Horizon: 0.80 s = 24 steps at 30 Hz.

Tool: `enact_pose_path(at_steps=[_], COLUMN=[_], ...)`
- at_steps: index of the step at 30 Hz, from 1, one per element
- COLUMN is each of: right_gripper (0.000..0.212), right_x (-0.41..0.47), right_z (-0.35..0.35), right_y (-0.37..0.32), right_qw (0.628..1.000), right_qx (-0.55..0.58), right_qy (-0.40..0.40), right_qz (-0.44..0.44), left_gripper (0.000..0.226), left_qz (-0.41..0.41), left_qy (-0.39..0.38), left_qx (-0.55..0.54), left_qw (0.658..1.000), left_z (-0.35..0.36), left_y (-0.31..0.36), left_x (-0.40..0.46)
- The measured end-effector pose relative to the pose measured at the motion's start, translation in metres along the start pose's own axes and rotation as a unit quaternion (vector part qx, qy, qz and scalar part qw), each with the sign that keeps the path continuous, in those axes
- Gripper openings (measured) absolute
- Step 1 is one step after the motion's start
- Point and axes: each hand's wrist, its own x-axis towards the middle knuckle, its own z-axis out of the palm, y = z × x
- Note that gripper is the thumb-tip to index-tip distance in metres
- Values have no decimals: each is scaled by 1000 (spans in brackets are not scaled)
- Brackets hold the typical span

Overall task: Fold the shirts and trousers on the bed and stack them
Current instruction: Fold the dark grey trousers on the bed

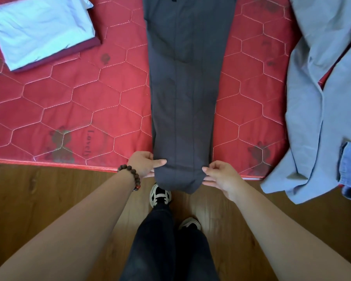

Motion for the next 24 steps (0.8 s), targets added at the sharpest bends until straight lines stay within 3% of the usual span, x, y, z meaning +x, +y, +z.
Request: enact_pose_path(at_steps=[3, 7, 11, 14, 21, 24], right_gripper=[6, 24, 14, 11, 17, 15], right_x=[-8, -14, -13, -15, -17, -18], right_z=[5, 12, 13, 11, 13, 13], right_y=[3, 6, 11, 12, 18, 21], right_qw=[1000, 997, 998, 1000, 1000, 999], right_qx=[21, 68, 56, 21, 27, -14], right_qy=[15, -27, -8, 20, 0, 30], right_qz=[-2, 8, 16, -6, -9, 5], left_gripper=[39, 22, 20, 5, 33, 25], left_qz=[43, 24, 14, 3, 34, -5], left_qy=[43, 12, 32, 21, 30, 47], left_qx=[26, 39, 16, -15, 2, 2], left_qw=[998, 999, 999, 1000, 999, 999], left_z=[3, 4, -1, 0, 6, 9], left_y=[-9, -23, -29, -29, -25, -25], left_x=[-7, -15, -17, -18, -15, -12])
